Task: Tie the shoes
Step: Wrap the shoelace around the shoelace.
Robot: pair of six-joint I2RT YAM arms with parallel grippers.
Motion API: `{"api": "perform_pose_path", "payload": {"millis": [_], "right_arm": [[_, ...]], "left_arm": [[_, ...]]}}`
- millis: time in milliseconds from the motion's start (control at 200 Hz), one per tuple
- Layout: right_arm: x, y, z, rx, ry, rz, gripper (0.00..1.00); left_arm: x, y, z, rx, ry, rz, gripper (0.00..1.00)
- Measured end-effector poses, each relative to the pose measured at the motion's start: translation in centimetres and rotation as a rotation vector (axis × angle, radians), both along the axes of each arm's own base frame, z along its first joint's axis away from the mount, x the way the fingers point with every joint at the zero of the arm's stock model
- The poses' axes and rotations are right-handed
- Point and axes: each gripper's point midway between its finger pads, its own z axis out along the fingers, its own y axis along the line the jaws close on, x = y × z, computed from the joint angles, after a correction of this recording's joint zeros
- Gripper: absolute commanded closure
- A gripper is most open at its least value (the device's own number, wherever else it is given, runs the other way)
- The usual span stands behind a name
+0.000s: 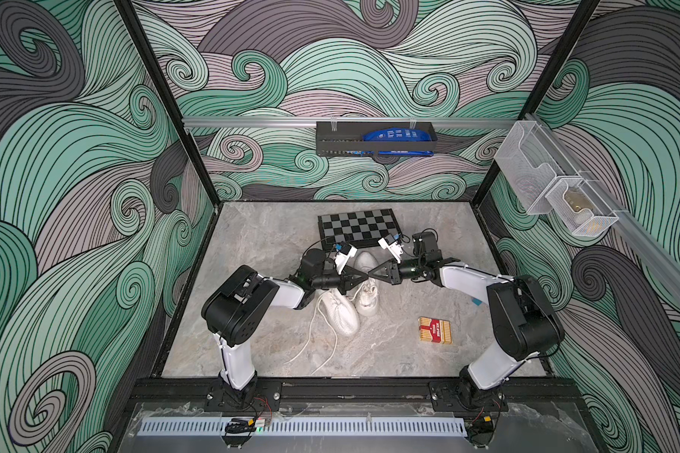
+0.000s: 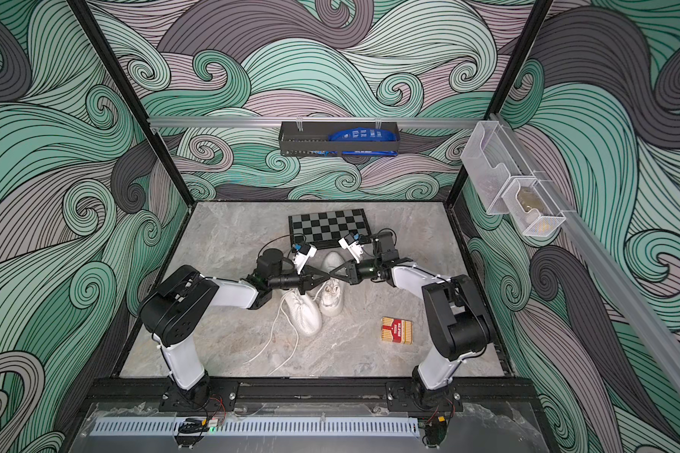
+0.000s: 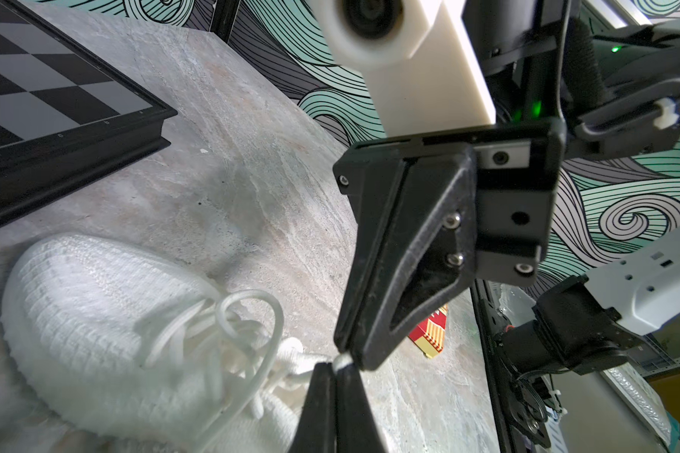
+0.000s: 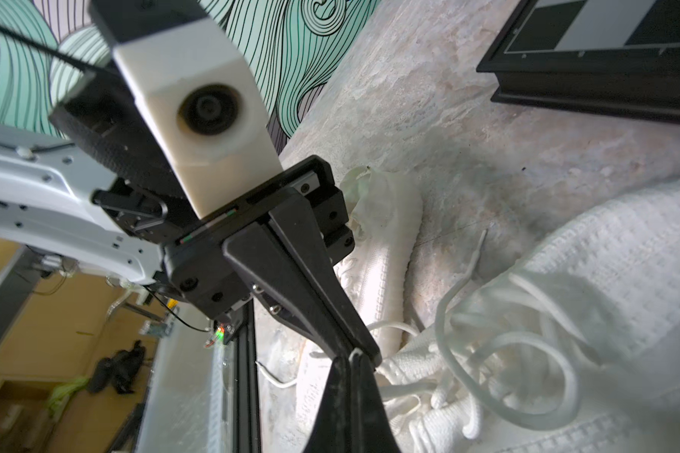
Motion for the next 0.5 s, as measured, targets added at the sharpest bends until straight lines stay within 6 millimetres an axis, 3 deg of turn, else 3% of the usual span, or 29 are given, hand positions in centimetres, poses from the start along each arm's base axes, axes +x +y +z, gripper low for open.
{"api": "perform_pose_path", "payload": {"millis": [55, 135, 195, 335, 500], "right_arm": [[0.1, 0.0, 0.0, -0.002, -0.002, -0.002, 1.0], [0.2, -0.2, 0.1, -0.004, -0.006, -0.01, 1.0], [0.5, -0.5, 0.1, -0.017, -0.019, -0.028, 1.0], [0.9, -1.4, -0.2, -0.049, -0.032, -0.073, 1.0], [1.2, -1.8, -0.6, -0.066, -0.032, -0.093, 1.0]], "left_arm": [[0.1, 0.1, 0.0, -0.001, 0.002, 0.004, 0.87], [0.6, 0.5, -0.1, 0.001, 0.01, 0.023, 0.57], [1.2, 1.1, -0.1, -0.001, 0.019, 0.047, 0.46], [2.4, 3.3, 0.8, -0.018, 0.011, 0.116, 0.42], [3.8, 4.9, 0.1, 0.026, -0.009, 0.183, 0.48]]}}
